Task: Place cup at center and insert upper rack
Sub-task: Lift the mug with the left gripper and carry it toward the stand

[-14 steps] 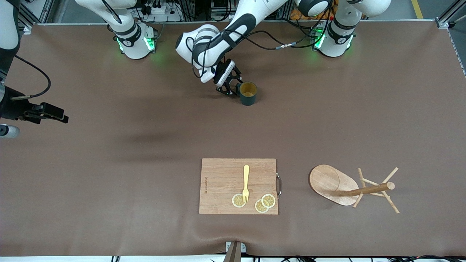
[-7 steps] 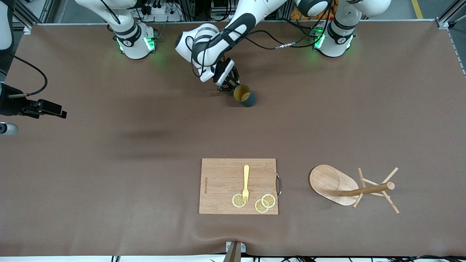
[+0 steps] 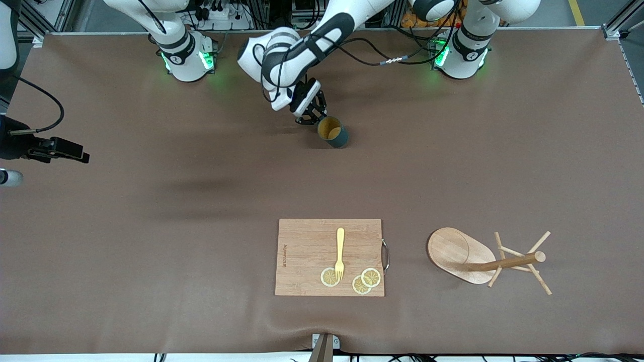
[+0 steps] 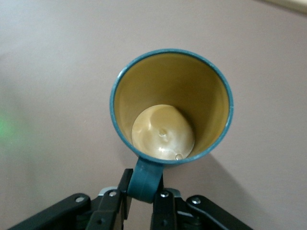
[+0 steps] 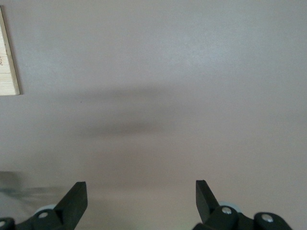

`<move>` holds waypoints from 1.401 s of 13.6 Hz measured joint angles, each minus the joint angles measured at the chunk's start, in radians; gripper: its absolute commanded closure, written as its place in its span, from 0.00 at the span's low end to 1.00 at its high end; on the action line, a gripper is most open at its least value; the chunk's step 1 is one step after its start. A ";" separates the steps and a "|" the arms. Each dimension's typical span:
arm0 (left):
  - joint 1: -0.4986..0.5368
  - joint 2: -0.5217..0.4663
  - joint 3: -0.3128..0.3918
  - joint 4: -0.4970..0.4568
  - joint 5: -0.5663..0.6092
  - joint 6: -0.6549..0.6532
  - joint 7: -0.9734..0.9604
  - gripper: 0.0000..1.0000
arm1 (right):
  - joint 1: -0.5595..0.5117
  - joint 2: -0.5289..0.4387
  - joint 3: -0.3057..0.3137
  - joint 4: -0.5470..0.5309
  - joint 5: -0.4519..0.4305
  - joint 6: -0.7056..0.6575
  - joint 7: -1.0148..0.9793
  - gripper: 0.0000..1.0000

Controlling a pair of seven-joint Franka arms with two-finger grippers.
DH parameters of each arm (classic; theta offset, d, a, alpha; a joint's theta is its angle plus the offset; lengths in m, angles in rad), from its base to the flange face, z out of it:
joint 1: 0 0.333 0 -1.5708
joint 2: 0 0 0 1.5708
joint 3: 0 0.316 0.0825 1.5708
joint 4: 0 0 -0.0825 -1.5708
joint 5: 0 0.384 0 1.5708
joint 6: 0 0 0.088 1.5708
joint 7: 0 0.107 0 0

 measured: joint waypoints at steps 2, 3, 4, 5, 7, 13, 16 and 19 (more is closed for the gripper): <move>0.027 -0.064 0.001 0.005 -0.016 0.001 0.059 1.00 | 0.000 0.000 0.000 0.000 0.000 -0.015 0.000 0.00; 0.049 -0.099 0.001 0.007 -0.034 0.004 0.084 1.00 | 0.000 0.000 0.000 0.000 0.000 -0.018 0.000 0.00; 0.075 -0.134 0.002 0.009 -0.059 0.014 0.105 1.00 | 0.000 0.000 0.000 0.000 0.000 -0.019 0.000 0.00; 0.106 -0.169 0.002 0.010 -0.088 0.035 0.129 1.00 | 0.000 0.001 0.000 0.000 0.000 -0.020 0.000 0.00; 0.167 -0.229 0.005 0.010 -0.145 0.081 0.179 1.00 | 0.000 0.001 0.001 0.000 0.000 -0.021 0.000 0.00; 0.399 -0.350 0.011 0.010 -0.408 0.234 0.315 1.00 | 0.001 0.002 0.003 0.000 0.000 -0.023 0.000 0.00; 0.540 -0.397 0.013 0.010 -0.569 0.263 0.471 1.00 | 0.002 0.002 0.004 0.001 0.000 -0.023 0.000 0.00; 0.661 -0.433 0.012 0.009 -0.732 0.272 0.617 1.00 | 0.003 0.002 0.007 0.001 0.000 -0.022 0.000 0.00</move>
